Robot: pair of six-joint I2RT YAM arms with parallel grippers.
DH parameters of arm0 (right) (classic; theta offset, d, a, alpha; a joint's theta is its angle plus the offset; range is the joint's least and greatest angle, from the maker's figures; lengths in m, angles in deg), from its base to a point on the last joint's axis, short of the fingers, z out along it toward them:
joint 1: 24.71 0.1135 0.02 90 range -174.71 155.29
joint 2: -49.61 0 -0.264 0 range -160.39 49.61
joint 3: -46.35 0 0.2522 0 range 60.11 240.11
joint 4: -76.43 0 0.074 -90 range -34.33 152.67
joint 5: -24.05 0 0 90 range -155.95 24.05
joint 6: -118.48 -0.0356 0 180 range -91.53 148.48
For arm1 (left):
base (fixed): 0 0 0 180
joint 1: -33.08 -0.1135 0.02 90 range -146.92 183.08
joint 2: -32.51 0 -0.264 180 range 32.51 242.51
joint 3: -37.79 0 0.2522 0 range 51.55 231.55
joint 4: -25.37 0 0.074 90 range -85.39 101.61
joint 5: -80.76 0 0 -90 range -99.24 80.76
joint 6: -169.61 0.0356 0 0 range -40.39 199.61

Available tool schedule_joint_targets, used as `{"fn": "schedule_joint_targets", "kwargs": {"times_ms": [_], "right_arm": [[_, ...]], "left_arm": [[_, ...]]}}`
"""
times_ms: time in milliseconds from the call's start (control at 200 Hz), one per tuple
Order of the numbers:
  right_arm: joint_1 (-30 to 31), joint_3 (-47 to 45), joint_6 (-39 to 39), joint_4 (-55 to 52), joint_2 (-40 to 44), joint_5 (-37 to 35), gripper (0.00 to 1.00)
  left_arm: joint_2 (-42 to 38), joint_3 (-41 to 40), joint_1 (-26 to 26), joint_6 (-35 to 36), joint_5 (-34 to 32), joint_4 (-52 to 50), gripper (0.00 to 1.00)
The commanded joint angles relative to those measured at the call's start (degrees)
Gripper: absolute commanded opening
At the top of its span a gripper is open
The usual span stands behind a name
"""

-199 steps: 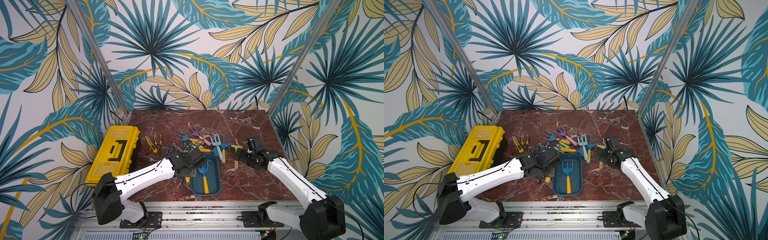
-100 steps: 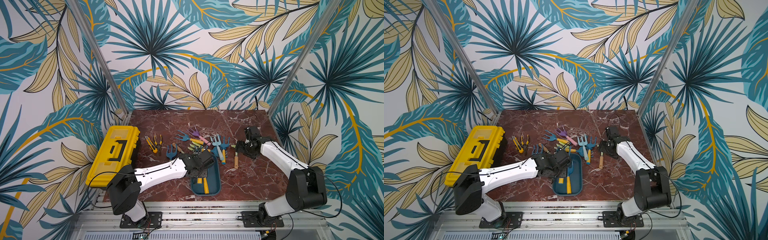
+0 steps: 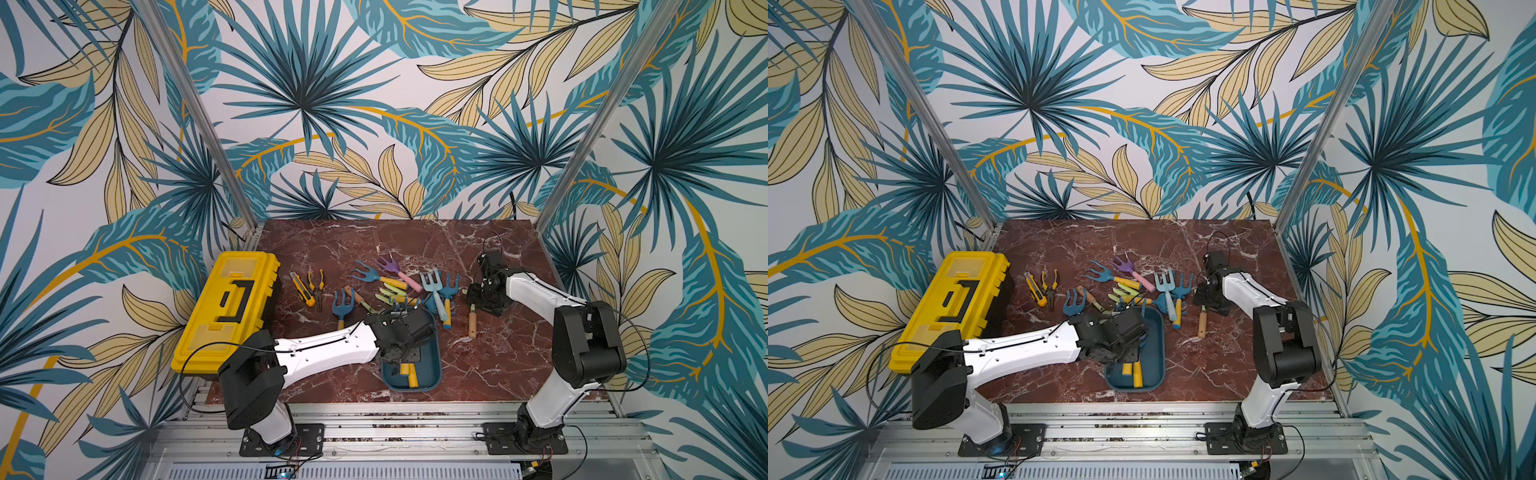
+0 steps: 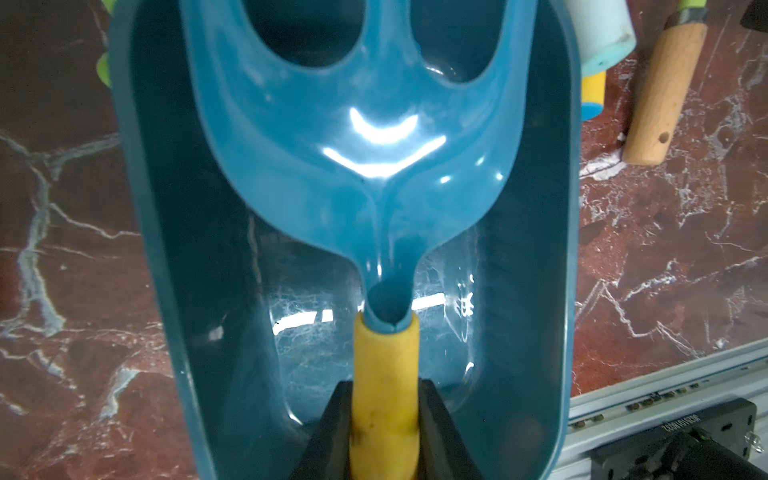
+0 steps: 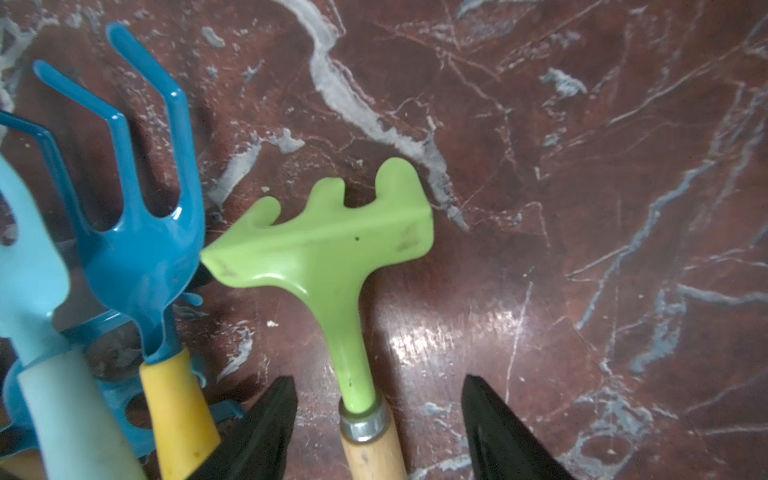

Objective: Put the rake into the storage box
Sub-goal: Place the rake in the storage box.

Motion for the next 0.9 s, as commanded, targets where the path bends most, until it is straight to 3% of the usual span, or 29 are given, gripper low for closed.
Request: {"fn": "schedule_joint_targets", "kwargs": {"times_ms": [0, 135, 336, 446, 726, 897], "right_arm": [[-0.17, 1.29, 0.75, 0.33, -1.68, 0.19, 0.64], [-0.17, 1.70, 0.79, 0.55, -3.38, 0.61, 0.55], [-0.17, 1.67, 1.18, 0.99, -4.65, 1.22, 0.49], [-0.17, 1.61, 1.53, 1.18, -5.26, 1.47, 0.40], [-0.17, 0.48, 1.96, 1.43, -5.67, 0.26, 0.35], [-0.17, -0.22, 2.55, 1.68, -5.67, 0.24, 0.32]], "left_arm": [[-1.28, -2.88, 0.58, -1.84, -1.01, -0.76, 0.13], [-0.65, -5.74, 0.68, -2.80, 0.26, 1.99, 0.13], [1.26, -5.98, 0.68, -2.16, -0.62, 2.55, 0.16], [1.93, -4.37, 0.67, -1.14, -0.79, 2.00, 0.30], [-1.44, -2.44, 0.89, 0.64, -2.14, -0.21, 0.63], [-4.76, -1.73, 0.44, 3.67, -6.13, -3.19, 0.84]]}}
